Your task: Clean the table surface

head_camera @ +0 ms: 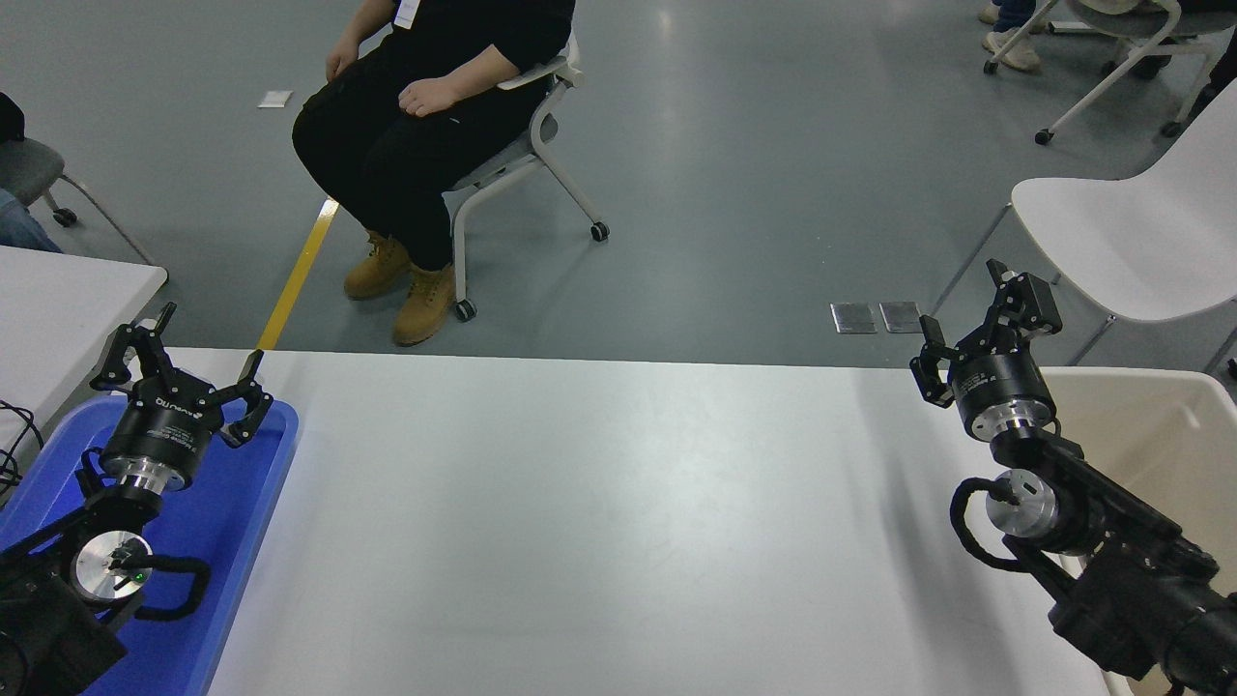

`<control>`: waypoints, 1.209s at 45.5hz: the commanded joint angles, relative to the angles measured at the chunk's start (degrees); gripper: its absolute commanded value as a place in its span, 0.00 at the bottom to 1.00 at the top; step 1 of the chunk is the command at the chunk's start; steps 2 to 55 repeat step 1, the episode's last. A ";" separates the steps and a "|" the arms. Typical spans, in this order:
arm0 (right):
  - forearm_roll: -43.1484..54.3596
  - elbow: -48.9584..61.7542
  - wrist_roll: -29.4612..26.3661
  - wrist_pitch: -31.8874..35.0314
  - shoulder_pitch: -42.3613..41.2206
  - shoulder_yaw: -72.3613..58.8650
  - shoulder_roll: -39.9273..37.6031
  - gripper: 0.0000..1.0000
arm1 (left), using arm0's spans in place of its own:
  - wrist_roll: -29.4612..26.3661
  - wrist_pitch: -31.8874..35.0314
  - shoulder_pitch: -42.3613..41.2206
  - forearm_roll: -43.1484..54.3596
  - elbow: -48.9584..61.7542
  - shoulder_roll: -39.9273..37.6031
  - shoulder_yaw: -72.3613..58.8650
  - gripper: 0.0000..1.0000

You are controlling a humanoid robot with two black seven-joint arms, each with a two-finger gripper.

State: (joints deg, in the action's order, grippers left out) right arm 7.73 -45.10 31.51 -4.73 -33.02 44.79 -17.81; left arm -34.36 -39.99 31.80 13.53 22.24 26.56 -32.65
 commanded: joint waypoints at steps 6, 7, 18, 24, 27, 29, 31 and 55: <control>0.00 0.19 0.04 -0.02 0.32 -0.32 0.15 0.98 | 0.00 0.00 0.02 -0.08 0.00 -0.02 -0.05 1.00; 0.00 0.19 0.04 -0.02 0.32 -0.32 0.15 0.98 | 0.00 0.00 0.02 -0.08 0.00 -0.02 -0.05 1.00; 0.00 0.19 0.04 -0.02 0.32 -0.32 0.15 0.98 | 0.00 0.00 0.02 -0.08 0.00 -0.02 -0.05 1.00; 0.00 0.19 0.04 -0.02 0.32 -0.32 0.15 0.98 | 0.00 0.00 0.02 -0.08 0.00 -0.02 -0.05 1.00; 0.00 0.19 0.04 -0.02 0.32 -0.32 0.15 0.98 | 0.00 0.00 0.02 -0.08 0.00 -0.02 -0.05 1.00; 0.00 0.19 0.04 -0.02 0.32 -0.32 0.15 0.98 | 0.00 0.00 0.02 -0.08 0.00 -0.02 -0.05 1.00; 0.00 0.19 0.04 -0.02 0.32 -0.32 0.15 0.98 | 0.00 0.00 0.02 -0.08 0.00 -0.02 -0.05 1.00; 0.00 0.19 0.04 -0.02 0.32 -0.32 0.15 0.98 | 0.00 0.00 0.02 -0.08 0.00 -0.02 -0.05 1.00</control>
